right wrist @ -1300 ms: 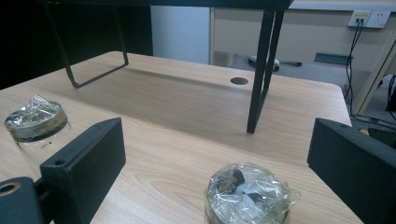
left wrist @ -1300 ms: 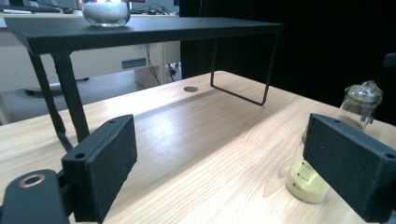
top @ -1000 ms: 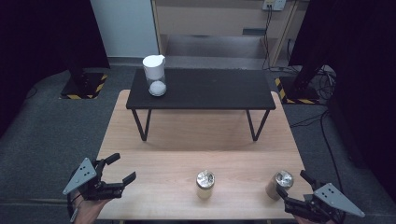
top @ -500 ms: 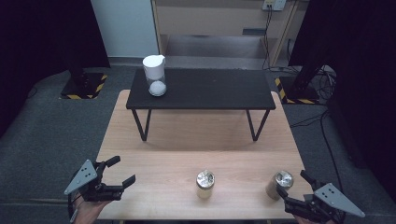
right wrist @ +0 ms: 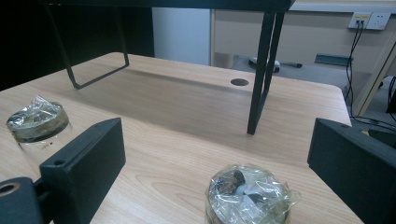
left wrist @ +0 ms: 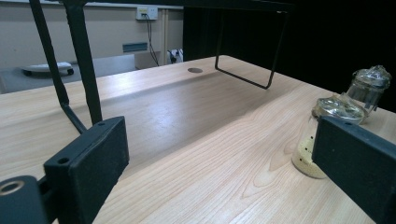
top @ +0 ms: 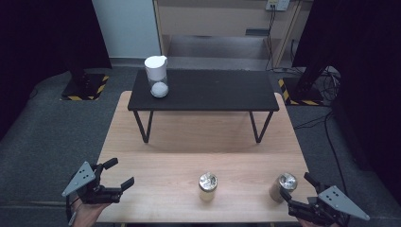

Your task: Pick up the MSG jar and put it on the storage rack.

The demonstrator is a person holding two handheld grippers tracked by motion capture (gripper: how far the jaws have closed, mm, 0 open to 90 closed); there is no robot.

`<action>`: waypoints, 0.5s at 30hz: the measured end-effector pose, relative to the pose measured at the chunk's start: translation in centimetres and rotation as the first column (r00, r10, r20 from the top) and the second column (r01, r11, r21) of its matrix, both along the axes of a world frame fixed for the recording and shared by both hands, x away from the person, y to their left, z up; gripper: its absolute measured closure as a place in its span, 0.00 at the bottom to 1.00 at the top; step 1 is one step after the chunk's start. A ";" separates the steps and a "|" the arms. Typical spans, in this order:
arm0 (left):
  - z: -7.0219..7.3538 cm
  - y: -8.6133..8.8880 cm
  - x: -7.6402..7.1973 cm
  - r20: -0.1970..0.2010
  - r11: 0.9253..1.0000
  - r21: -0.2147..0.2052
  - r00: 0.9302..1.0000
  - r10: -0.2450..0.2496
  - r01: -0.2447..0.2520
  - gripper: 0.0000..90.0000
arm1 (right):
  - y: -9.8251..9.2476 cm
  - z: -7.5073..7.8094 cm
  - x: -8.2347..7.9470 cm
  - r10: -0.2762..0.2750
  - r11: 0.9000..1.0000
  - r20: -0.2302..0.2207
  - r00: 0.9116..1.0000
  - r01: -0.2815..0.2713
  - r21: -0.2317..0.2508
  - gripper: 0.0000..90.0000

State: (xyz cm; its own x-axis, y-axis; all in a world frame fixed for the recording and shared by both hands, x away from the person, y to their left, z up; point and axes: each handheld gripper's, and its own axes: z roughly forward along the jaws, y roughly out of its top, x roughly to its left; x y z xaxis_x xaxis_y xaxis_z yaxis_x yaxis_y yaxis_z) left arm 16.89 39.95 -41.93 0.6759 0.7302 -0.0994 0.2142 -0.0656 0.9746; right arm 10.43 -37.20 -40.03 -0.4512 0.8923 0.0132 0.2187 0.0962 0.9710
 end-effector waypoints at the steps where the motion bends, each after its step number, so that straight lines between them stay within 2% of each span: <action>1: 0.0 0.0 0.0 0.002 1.000 0.003 1.000 0.001 -0.001 0.03 | 0.0 0.0 0.0 0.000 1.000 0.002 1.000 0.000 -0.001 0.05; 9: 0.2 -0.2 -0.1 0.003 1.000 0.021 1.000 -0.002 0.002 0.03 | 0.0 0.0 0.0 0.000 1.000 0.003 1.000 0.000 0.001 0.05; 15: 0.1 -0.1 -0.1 0.007 1.000 0.013 1.000 0.001 -0.001 0.03 | 0.0 0.0 -0.1 -0.001 1.000 0.005 1.000 0.001 0.001 0.05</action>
State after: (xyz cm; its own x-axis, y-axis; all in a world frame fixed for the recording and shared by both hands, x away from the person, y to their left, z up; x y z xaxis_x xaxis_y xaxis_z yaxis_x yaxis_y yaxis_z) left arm 16.79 39.87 -41.87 0.6758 0.7321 -0.0857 0.2078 -0.0776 0.9751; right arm 10.38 -37.16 -40.03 -0.4506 0.8926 0.0121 0.2137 0.0947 0.9723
